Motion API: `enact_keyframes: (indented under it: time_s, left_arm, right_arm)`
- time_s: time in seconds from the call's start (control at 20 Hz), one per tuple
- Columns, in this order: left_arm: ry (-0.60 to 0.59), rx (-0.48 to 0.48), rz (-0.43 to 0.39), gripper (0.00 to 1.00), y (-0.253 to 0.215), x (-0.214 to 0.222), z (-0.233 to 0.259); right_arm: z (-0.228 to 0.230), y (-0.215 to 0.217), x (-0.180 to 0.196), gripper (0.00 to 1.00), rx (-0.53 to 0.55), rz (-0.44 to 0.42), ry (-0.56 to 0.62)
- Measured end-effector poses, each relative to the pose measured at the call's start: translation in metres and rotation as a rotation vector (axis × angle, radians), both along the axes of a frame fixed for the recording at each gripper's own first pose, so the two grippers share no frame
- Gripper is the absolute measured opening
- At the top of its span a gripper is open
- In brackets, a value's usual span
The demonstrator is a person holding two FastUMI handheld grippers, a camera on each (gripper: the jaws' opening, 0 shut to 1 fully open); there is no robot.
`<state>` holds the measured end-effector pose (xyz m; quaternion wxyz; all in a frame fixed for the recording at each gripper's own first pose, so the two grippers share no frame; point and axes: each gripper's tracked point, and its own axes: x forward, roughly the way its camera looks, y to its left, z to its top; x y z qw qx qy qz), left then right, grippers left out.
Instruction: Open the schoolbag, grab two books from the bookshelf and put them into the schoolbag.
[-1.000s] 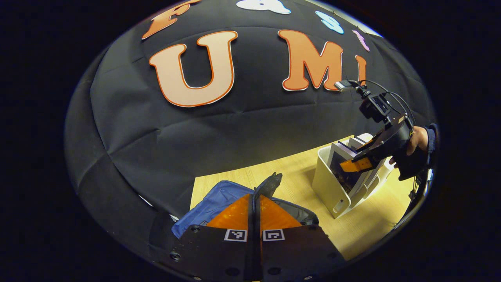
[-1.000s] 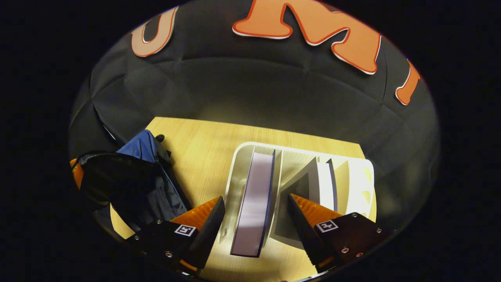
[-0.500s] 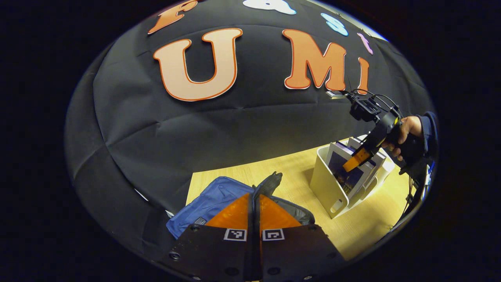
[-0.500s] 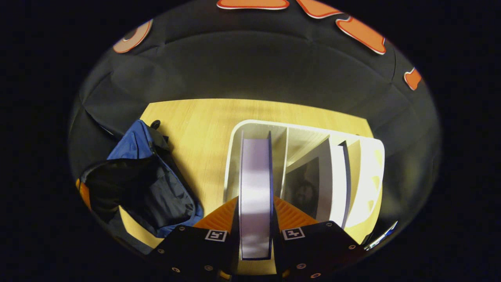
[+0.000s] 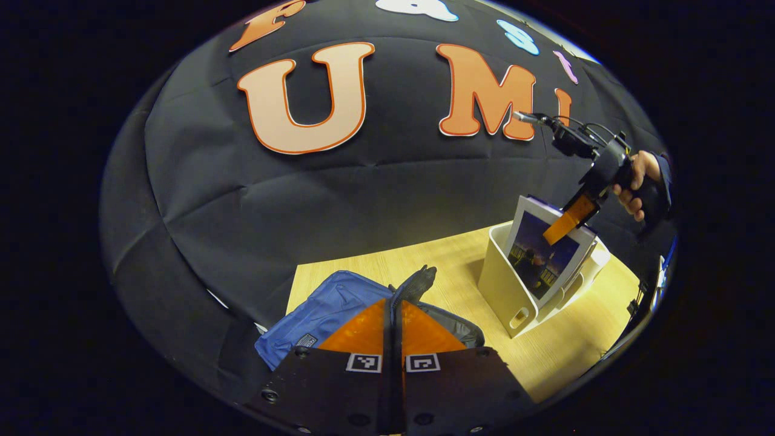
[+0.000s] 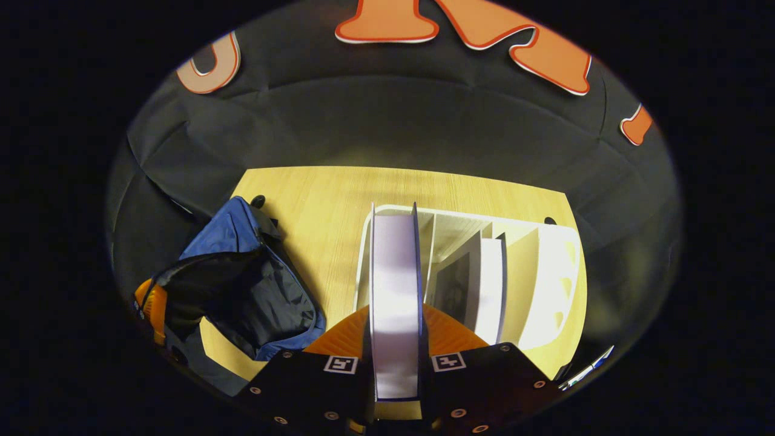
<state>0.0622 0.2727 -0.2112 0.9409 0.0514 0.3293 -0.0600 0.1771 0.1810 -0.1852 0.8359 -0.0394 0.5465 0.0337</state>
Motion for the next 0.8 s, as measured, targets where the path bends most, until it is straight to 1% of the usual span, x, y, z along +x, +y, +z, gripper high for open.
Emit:
enact_keyframes:
  time_s: [0.05, 0.35, 0.5, 0.65, 0.8]
  left_arm:
    - [0.005, 0.005, -0.002, 0.01, -0.001, 0.0, 0.0]
    - [0.014, 0.054, -0.02, 0.0, -0.003, 0.001, 0.009]
    - [0.019, 0.078, -0.019, 0.0, -0.001, 0.003, 0.013]
    - [0.017, 0.089, -0.003, 0.0, 0.003, 0.008, 0.017]
    - [0.027, 0.067, 0.018, 0.0, 0.006, 0.007, 0.019]
  right_arm:
    - [0.012, -0.005, 0.0, 0.29, -0.006, 0.003, -0.016]
    - [0.079, -0.013, -0.005, 0.29, 0.057, 0.005, -0.102]
    - [0.105, -0.007, -0.016, 0.3, 0.13, 0.014, -0.142]
    - [0.111, -0.003, -0.024, 0.3, 0.185, 0.02, -0.174]
    - [0.112, 0.015, -0.036, 0.29, 0.283, -0.001, -0.172]
